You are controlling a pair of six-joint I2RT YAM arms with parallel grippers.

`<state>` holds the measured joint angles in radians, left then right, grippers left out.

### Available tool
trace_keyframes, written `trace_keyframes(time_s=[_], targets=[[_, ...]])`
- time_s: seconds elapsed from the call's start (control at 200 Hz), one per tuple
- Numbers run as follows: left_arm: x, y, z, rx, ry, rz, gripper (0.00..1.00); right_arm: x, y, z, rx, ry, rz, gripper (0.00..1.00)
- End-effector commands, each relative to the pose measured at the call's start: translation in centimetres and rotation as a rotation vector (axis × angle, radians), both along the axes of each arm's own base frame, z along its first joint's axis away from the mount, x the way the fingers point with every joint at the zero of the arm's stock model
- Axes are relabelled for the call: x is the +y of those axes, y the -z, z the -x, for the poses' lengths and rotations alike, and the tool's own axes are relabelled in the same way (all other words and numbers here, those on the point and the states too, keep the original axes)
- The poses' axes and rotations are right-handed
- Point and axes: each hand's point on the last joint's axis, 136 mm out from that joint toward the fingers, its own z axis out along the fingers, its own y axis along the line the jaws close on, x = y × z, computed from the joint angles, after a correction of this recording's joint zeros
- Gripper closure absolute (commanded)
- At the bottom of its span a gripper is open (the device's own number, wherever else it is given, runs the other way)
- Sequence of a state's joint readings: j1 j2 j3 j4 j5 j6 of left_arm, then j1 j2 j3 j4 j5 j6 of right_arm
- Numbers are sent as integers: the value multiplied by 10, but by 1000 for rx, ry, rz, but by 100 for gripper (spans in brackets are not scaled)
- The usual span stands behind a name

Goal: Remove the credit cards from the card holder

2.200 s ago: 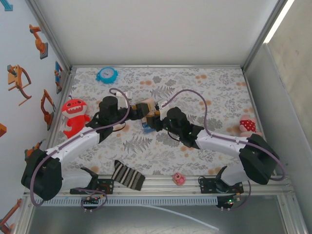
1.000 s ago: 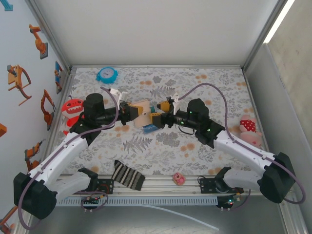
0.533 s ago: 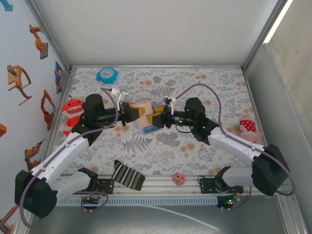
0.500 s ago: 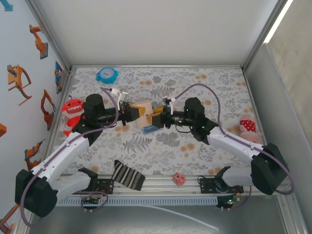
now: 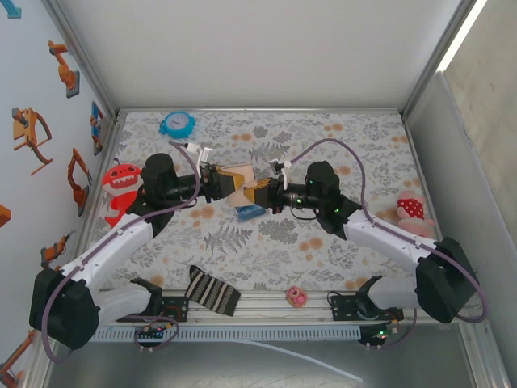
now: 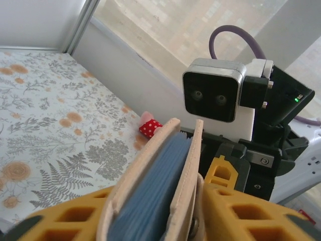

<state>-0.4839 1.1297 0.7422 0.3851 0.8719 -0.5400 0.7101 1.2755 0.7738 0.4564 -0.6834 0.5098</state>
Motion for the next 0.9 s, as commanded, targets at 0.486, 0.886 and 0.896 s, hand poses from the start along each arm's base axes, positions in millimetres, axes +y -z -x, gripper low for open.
trace_keyframes(time_s=[0.486, 0.886, 0.896], targets=[[36, 29, 5, 20, -188, -20, 26, -11, -20, -24, -32, 165, 68, 100], [48, 38, 1, 33, -271, 15, 9, -7, -18, -35, -17, 191, 81, 100], [48, 38, 1, 32, -271, 16, 9, -7, -18, -35, -16, 191, 83, 100]])
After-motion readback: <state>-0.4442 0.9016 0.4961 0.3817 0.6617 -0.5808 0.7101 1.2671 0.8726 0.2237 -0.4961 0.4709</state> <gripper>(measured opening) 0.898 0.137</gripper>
